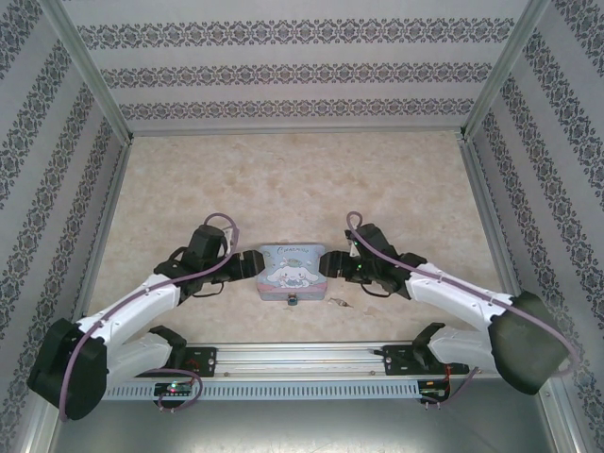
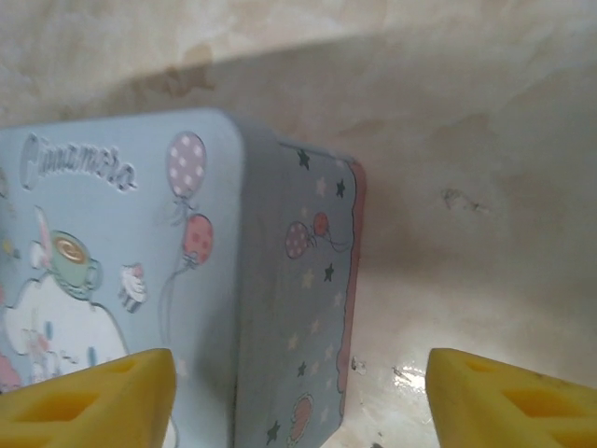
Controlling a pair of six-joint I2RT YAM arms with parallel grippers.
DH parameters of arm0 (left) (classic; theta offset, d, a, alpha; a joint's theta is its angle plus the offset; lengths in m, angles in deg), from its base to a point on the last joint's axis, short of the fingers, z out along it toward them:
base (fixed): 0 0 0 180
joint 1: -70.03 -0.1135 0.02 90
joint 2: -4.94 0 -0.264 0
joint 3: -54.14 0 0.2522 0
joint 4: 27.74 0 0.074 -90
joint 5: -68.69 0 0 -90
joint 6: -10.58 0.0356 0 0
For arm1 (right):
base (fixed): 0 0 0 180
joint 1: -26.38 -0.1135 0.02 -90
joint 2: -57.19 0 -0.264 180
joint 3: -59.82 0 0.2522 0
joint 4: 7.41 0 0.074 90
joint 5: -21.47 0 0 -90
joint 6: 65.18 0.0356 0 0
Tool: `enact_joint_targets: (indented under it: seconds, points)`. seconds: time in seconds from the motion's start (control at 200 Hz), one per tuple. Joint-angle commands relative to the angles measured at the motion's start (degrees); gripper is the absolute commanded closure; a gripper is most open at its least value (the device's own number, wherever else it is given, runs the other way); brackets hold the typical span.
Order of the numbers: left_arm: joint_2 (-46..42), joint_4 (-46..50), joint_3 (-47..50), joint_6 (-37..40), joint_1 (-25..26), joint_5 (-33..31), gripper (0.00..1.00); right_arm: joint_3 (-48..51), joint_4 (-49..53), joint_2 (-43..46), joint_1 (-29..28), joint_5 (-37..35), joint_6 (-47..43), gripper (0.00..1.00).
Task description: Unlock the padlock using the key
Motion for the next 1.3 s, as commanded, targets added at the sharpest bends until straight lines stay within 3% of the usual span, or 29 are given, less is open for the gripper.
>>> enact_joint_targets:
  seconds: [0.0,0.22,0.4,0.774,1.099,1.294]
  points:
    - [1.7,-5.1,0.9,-2.0,1.8,-0.5,0.27,-2.0,-3.2,-2.6,-1.5,-2.2,2.3,0.34]
    - [6.6,-11.4,1.1,-4.5,3.2,0.2,0.34,-5.1,-5.4,-7.1,-2.3,-2.6,2.7,0.6]
    - [14.0,-14.9,-3.6,-4.0,3.3,-1.3,0.35,-7.3,-6.7,-10.2,-1.0,-3.7,3.2,0.64]
    - [35.2,-16.9,-22.1,0.4,3.1,-1.4,0.29,-13.4,-10.1,-17.6,5.9,-3.9,4.0,0.62]
    - [37.5,-18.5,-21.8,-1.1,2.6,-3.4,0.23,-16.7,-12.0,-22.6,8.3,-1.0,4.3,0.59]
    - [37.1,-18.1,-21.3,-1.3,2.1,-4.7,0.18,-17.0,-13.1,-22.3,8.9,0.1,4.2,0.44]
